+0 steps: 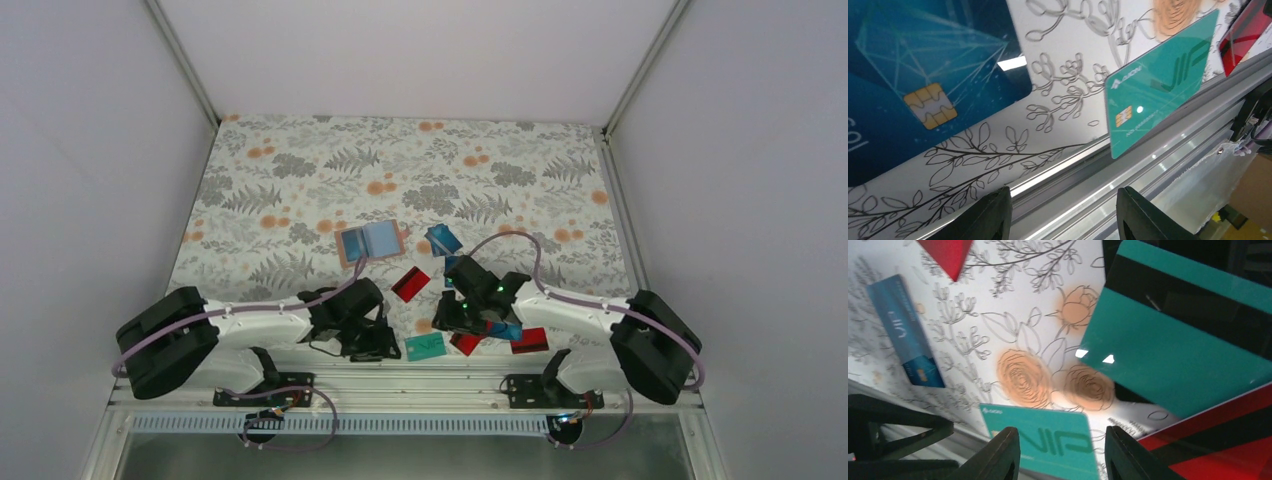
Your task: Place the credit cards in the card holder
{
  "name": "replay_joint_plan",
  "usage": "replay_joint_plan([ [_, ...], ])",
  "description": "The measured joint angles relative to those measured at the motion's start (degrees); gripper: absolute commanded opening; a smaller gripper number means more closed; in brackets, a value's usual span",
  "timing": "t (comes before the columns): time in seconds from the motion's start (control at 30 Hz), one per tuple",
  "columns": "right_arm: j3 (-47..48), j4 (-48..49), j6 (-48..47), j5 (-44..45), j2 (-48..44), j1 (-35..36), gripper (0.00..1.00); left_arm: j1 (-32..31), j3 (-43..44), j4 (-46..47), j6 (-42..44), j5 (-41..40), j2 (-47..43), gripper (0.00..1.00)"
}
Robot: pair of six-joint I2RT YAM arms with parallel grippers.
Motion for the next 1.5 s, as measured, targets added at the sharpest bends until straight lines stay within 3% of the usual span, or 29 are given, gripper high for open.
replay_joint_plan([
  [0.37,-1.0,2.6,-7.6,-2.7,4.6,-0.6,0.40,-2.1,-4.1,14.2,-8.7,1.8,2.3,0.53],
  [1.07,-5.4,11.5,-8.6,-9.6,4.0,-0.2,0.40,-4.7,-8.7,36.5,-20.6,3.4,9.7,0.47],
  [1.3,-6.6,13.0,-8.4,-10.1,3.3,-0.2,0.40,-5.2,-8.8,38.1,-21.2,1.2,9.7,0.39],
  [1.5,-6.6,13.2,-8.2,-10.2,3.3,-0.2,0.40,-5.4,-6.4,33.6,-19.6,-2.4,7.0,0.34],
])
